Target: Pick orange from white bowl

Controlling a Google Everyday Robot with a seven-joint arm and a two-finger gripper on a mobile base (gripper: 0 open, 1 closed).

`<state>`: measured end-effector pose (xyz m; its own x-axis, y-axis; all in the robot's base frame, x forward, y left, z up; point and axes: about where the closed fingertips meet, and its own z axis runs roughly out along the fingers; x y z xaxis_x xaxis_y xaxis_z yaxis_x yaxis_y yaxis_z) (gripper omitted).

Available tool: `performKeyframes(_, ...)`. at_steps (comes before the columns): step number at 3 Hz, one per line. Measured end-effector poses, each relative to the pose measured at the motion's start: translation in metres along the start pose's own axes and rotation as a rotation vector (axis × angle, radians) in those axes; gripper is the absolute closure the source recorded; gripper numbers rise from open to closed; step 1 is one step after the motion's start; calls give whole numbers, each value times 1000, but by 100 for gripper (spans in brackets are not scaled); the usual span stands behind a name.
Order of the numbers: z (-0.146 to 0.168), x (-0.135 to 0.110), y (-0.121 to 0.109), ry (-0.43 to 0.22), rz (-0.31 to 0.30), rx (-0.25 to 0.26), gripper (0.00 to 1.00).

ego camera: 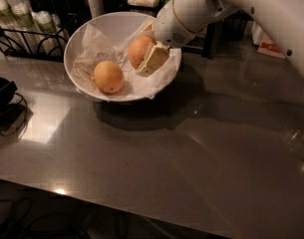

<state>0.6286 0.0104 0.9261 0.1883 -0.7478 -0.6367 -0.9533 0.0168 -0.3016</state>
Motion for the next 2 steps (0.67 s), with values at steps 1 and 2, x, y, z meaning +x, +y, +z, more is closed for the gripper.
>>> performKeyframes(1,-17,-8,1,-22,-18,30,100)
performKeyframes(2,-17,-8,1,-22,-18,31,100)
